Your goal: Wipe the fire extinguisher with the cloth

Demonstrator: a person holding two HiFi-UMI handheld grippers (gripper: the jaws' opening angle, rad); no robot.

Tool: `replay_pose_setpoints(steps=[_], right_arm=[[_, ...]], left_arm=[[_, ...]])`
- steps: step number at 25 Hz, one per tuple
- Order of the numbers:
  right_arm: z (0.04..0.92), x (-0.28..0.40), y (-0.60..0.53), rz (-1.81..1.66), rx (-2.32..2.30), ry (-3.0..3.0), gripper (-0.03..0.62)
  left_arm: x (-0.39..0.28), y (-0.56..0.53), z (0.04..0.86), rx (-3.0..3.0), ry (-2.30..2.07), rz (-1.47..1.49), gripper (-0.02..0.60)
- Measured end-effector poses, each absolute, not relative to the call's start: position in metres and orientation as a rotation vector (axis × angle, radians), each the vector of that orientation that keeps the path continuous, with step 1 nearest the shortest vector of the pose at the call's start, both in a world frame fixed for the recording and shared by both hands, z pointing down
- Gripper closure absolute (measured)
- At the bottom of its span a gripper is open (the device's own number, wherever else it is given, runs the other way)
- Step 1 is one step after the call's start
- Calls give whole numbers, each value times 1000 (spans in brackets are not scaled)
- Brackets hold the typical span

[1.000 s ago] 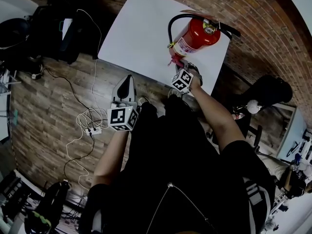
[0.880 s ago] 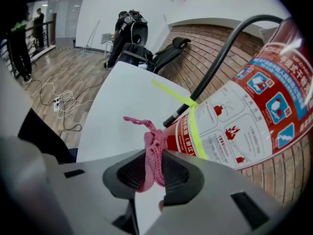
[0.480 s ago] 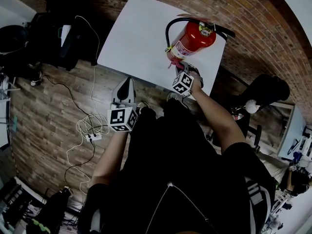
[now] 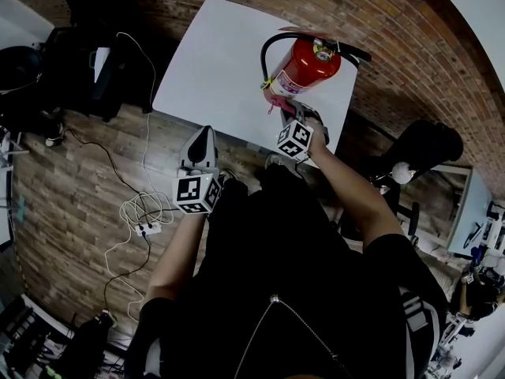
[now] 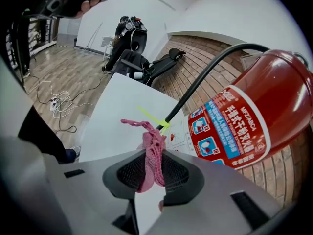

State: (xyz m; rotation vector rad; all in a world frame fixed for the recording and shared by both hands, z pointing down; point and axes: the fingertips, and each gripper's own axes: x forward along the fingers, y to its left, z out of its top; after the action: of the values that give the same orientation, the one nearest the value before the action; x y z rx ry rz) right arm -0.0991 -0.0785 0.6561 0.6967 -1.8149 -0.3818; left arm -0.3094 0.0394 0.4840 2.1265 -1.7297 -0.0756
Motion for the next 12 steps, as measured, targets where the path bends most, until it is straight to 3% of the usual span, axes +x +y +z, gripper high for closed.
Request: replay_pose_setpoints(steps=[12], right_arm=[[588, -101, -80, -390, 774, -1876, 500]], left_arm=[[-308, 36, 482, 2121, -1734, -105, 574]])
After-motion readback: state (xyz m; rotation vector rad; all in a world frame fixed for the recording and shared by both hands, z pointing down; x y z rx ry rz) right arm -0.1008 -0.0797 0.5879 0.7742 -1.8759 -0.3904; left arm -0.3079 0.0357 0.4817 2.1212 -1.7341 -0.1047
